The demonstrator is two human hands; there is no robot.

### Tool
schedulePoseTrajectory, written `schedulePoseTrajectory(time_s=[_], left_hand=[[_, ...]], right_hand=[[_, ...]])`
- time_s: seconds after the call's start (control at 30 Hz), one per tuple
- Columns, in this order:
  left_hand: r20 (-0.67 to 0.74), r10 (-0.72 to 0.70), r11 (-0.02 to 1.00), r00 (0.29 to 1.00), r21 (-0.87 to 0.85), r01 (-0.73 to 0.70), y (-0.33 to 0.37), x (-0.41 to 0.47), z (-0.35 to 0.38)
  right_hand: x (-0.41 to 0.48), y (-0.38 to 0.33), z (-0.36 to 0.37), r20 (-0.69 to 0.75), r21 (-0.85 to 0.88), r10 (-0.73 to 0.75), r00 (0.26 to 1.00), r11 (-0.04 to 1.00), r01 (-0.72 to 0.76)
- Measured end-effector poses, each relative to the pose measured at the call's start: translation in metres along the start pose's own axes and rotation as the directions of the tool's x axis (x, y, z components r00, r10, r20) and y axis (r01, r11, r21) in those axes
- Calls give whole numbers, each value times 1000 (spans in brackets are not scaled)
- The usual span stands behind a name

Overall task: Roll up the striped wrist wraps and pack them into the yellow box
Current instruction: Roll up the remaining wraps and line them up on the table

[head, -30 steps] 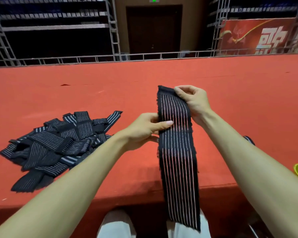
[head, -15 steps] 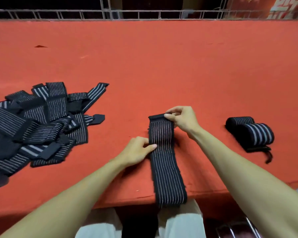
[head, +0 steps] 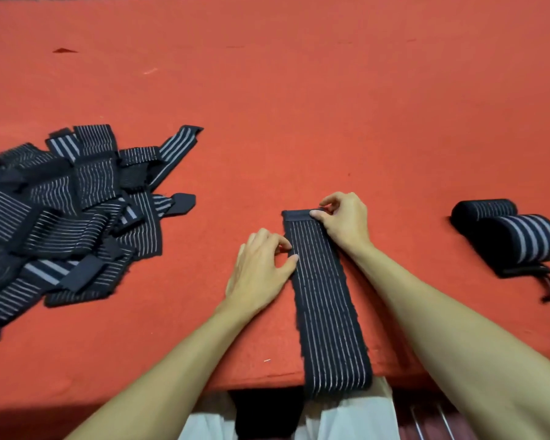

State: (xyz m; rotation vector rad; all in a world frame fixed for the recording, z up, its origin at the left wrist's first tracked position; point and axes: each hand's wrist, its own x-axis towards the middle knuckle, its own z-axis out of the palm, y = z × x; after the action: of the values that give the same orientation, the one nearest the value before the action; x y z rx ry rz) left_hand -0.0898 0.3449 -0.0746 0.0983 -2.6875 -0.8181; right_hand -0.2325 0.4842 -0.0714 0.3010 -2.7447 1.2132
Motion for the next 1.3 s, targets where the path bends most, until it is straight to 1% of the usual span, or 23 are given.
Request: schedulePoseTrajectory(time_s=[0.03, 0.1, 0.2, 0.23, 0.3, 0.37, 0.4, 0.47, 0.53, 0.63, 0.73, 0.83, 0.87, 0.93, 1.03, 1.1, 1.17, 1.3], left_hand=[[8, 10, 999, 1000, 48, -11, 1, 0, 1], [72, 31, 994, 997, 106, -38, 3, -7, -7], [229, 29, 999, 973, 22, -35, -7, -19, -32], [253, 26, 1000, 967, -14, -24, -15, -26, -45], [254, 27, 999, 967, -47, -16, -33, -39, -73], [205, 8, 998, 979, -57, 4, -55, -53, -105], [156, -16, 997, 988, -68, 26, -66, -59, -122], [26, -88, 991, 996, -98, 90, -88, -68, -149], [-102, -144, 984, 984, -115, 132, -110, -73, -168], [-275, -233, 969, 933, -143, 201, -143, -77, -185], [-418, -350, 933, 838, -234, 273, -173, -82, -188], [-470, -433, 892, 769, -348, 290, -188, -90, -185], [-477, -464, 872, 747, -395, 289, -189, -89, -185], [-470, -521, 827, 712, -485, 285, -191, -88, -186], [-455, -528, 812, 717, -517, 270, -189, -88, -189], [-450, -533, 807, 716, -525, 270, -190, -89, -190], [-450, -541, 797, 710, -543, 264, -190, -89, -190], [-460, -541, 797, 704, -546, 257, -190, -88, -190]], right_hand=[[1, 0, 0, -4, 5, 10, 1000, 1000, -10], [-6, -13, -3, -16, 17, -14, 1000, 1000, 14], [-21, -46, -6, -24, 34, -111, 994, 993, 112], [-27, -59, -3, 4, 45, -149, 989, 988, 149], [-42, -84, 2, 112, 68, -216, 970, 975, 210], [-57, -112, 9, 229, 115, -276, 934, 960, 255], [-64, -128, 14, 266, 142, -300, 916, 952, 270], [-75, -153, 27, 328, 202, -339, 882, 937, 286], [-86, -176, 42, 383, 247, -360, 851, 927, 282], [-94, -207, 68, 444, 286, -374, 814, 920, 267], [-95, -227, 100, 471, 252, -390, 792, 919, 303], [-91, -247, 131, 482, 153, -393, 783, 918, 366], [-89, -254, 138, 472, 120, -391, 790, 916, 382], [-84, -268, 156, 463, 105, -378, 802, 922, 374], [-81, -282, 184, 505, 81, -317, 803, 943, 322], [-81, -285, 198, 518, 17, -272, 811, 951, 308], [-81, -287, 200, 493, -24, -261, 830, 950, 313], [-76, -291, 179, 449, -19, -252, 857, 956, 292]])
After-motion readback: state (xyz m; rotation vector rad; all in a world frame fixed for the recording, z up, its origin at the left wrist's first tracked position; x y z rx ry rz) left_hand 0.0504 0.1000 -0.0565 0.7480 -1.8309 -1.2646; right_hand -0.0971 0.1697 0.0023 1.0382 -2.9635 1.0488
